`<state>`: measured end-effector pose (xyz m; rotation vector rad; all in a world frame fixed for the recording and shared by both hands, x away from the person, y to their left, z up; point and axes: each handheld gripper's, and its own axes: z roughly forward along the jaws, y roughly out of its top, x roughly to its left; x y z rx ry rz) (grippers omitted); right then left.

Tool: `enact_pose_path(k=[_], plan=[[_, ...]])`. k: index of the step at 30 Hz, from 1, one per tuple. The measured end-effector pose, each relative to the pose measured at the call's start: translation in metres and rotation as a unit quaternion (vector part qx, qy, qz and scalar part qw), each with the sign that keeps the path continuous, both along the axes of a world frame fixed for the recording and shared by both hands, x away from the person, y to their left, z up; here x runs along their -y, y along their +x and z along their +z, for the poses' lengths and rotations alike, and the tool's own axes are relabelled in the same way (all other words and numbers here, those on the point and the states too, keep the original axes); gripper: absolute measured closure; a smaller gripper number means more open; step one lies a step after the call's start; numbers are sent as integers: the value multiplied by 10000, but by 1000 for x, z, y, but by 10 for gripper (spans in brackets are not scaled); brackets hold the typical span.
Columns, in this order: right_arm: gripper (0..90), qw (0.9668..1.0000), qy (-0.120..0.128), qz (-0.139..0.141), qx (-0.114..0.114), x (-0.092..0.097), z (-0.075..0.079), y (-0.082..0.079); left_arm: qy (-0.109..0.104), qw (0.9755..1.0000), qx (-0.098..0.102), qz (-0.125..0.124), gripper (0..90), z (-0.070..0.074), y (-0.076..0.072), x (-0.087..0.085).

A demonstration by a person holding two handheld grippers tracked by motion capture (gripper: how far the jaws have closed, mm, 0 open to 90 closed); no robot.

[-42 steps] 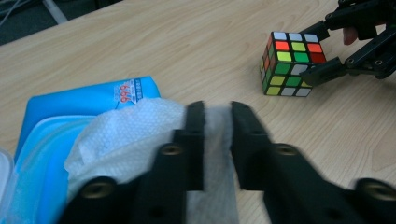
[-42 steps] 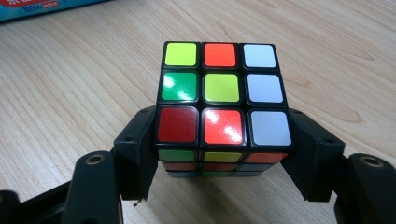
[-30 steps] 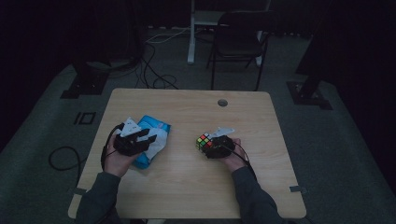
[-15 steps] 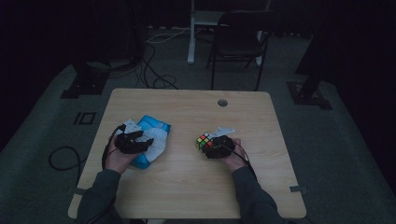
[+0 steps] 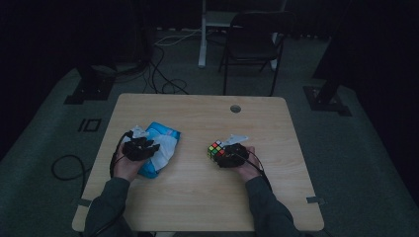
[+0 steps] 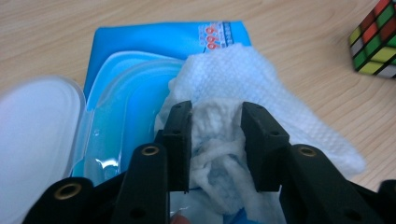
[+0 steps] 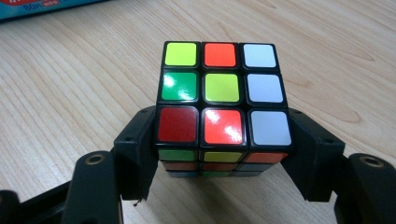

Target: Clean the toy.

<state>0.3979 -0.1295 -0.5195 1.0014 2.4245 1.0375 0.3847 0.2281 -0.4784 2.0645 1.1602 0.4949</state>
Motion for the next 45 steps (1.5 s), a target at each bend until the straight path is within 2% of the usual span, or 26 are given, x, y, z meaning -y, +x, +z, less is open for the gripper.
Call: enact_pose_path(k=[1,4,7,10,12,16,18,20,21,23,24,26,27,31,34,37,39,42,45], plan=[[343,10000,-2,1,0,0,0,0,-85,10000,-4,-29,661,1,0,-2],[343,10000,0,1,-1,0,0,0,-88,10000,8,-40,657,1,-1,-2],[343,10000,-3,8,3,0,0,0,-191,9998,35,-25,657,2,0,-3],[343,10000,-1,7,4,0,0,0,-258,9996,140,7,645,4,-1,-4],[343,10000,0,8,4,0,0,0,-151,9998,143,19,691,4,0,-3],[343,10000,4,5,5,0,0,0,-135,9997,171,81,817,4,-1,-4],[343,10000,3,10,4,0,0,0,-56,9998,170,98,864,5,-1,-4],[343,10000,4,13,6,1,0,0,-25,9999,118,100,863,3,1,-4],[343,10000,3,11,6,0,0,0,-30,9999,89,93,826,2,1,-4],[343,10000,5,6,6,0,0,0,-49,9998,-6,169,694,-1,4,-3],[343,10000,2,5,7,0,0,0,-101,9999,-58,103,708,-3,5,-3],[343,10000,5,2,4,0,0,0,-81,9999,-18,102,839,-3,5,-2],[343,10000,7,6,8,0,0,0,28,9999,56,127,866,-3,3,1],[343,10000,10,6,8,0,0,0,-95,9997,212,32,876,5,-1,5],[343,10000,11,3,11,0,0,0,-186,9995,252,-78,882,8,-3,6],[343,10000,12,2,10,0,0,0,-356,9985,300,-292,882,15,-8,12],[343,10000,11,2,10,0,0,0,-378,9981,280,-388,881,16,-9,14],[343,10000,12,6,12,0,0,0,-202,9987,288,-367,858,12,-10,17],[343,10000,13,6,13,1,0,0,12,9995,279,-167,687,5,-8,17]])
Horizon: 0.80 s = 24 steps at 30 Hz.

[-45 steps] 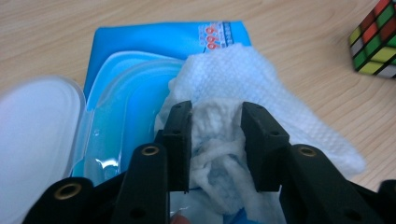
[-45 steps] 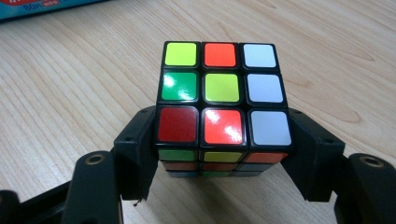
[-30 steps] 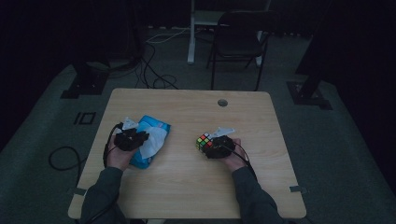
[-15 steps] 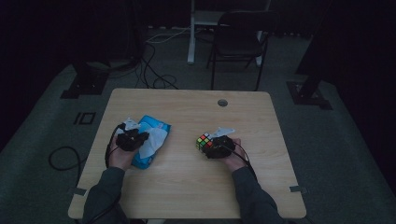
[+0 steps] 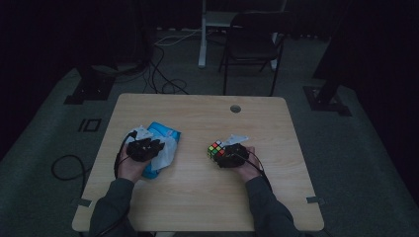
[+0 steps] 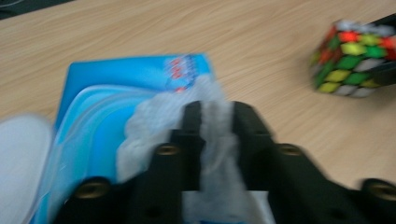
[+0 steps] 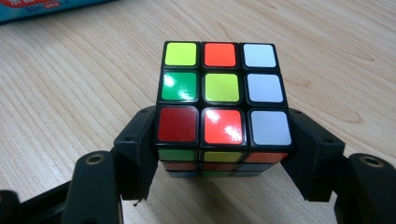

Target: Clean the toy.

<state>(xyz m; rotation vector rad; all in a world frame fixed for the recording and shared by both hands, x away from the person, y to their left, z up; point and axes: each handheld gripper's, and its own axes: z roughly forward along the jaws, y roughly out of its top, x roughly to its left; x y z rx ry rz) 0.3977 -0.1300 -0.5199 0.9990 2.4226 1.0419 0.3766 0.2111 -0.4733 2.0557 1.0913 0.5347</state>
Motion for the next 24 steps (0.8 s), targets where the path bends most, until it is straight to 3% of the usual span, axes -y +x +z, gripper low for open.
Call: enact_pose_path(k=[4,7,9,10,11,14,18,21,24], plan=[[343,10000,2,6,4,0,0,0,276,9995,18,162,559,-7,0,0],[343,10000,2,6,4,0,0,0,301,9992,-26,264,547,-11,3,-3],[343,10000,1,4,3,0,0,0,309,9988,-67,369,565,-12,5,-5],[343,10000,-1,7,-1,0,0,0,259,9989,-88,378,682,-12,6,-7],[343,10000,-1,9,0,0,0,0,219,9989,-85,409,741,-12,6,-8],[343,10000,-1,12,0,0,0,0,117,9992,-130,372,820,-10,6,-12],[343,10000,-3,18,3,0,0,0,148,9992,-154,350,841,-12,6,-9],[343,10000,-2,13,1,0,0,0,80,9992,-205,324,713,-15,8,-9],[343,10000,-5,14,-2,0,0,0,137,9991,-215,333,759,-14,8,-8]])
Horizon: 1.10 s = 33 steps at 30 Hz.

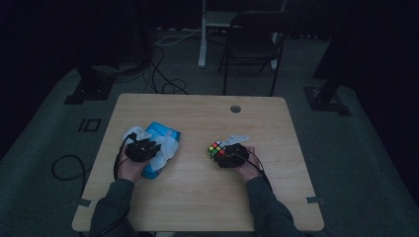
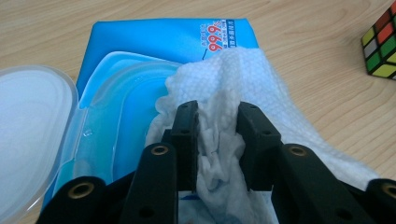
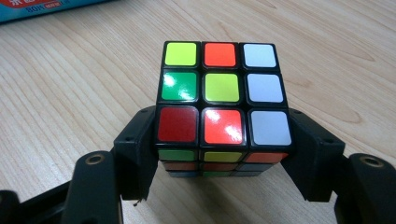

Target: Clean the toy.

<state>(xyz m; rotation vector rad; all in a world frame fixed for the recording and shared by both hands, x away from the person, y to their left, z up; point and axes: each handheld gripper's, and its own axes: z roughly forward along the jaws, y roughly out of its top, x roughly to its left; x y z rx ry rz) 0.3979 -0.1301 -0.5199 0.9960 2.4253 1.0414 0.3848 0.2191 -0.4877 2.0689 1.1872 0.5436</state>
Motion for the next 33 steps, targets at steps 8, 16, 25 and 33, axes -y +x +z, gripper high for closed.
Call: enact_pose_path(k=[8,16,25,33], plan=[[342,10000,-8,19,-20,0,0,0,-64,9999,105,-46,869,7,-3,3],[342,10000,-6,21,-17,0,0,0,-273,9987,325,-284,872,20,-10,7],[342,10000,-6,19,-17,0,0,0,-129,9987,348,-350,845,16,-12,14],[342,10000,-12,34,-23,1,0,0,237,9990,333,-186,608,3,-8,16]])
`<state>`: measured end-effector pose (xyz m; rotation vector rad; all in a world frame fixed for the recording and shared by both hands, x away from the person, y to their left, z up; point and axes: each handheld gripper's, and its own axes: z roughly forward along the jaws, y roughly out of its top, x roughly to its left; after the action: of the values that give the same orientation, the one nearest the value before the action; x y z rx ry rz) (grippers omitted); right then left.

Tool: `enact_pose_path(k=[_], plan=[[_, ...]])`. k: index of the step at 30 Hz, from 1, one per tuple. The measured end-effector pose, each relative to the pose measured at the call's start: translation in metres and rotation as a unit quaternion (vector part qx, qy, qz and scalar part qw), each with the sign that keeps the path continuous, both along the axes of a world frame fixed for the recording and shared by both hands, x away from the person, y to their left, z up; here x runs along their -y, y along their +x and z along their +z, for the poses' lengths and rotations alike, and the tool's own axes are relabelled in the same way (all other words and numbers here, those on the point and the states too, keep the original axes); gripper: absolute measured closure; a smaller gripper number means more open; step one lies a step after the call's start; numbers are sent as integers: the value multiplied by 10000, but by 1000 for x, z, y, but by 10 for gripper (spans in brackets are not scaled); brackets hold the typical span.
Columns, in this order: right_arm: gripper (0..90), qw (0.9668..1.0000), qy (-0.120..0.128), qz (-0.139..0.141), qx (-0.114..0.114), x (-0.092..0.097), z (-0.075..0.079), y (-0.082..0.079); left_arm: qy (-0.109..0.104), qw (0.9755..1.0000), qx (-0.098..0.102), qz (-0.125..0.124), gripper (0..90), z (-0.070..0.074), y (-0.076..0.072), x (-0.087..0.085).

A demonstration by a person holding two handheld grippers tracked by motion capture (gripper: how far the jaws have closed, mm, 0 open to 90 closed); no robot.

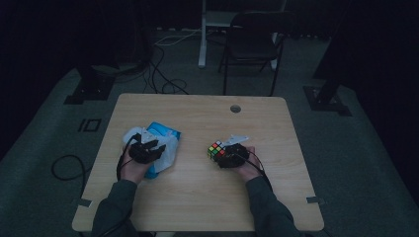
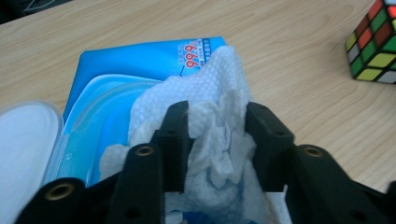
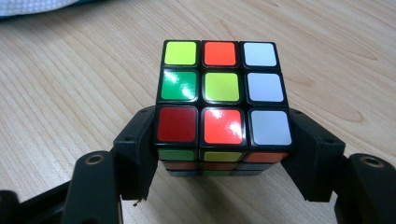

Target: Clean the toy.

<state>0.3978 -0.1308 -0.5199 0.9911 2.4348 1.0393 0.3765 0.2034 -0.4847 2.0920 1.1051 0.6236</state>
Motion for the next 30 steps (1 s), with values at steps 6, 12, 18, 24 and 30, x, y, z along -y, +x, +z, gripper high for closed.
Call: enact_pose_path(k=[6,12,18,24,30], plan=[[342,10000,2,3,0,0,0,0,149,9999,-44,49,582,-7,1,1],[342,10000,-2,13,1,0,0,0,34,9997,-122,202,793,-5,4,-5],[340,10000,31,-3,-39,0,0,0,-58,9997,-76,208,857,-1,3,-6],[340,10000,29,2,-39,0,-1,1,-406,9991,105,-20,867,13,-3,-6],[340,10000,17,1,-40,0,-1,1,-468,9986,216,-97,869,22,-2,1]])
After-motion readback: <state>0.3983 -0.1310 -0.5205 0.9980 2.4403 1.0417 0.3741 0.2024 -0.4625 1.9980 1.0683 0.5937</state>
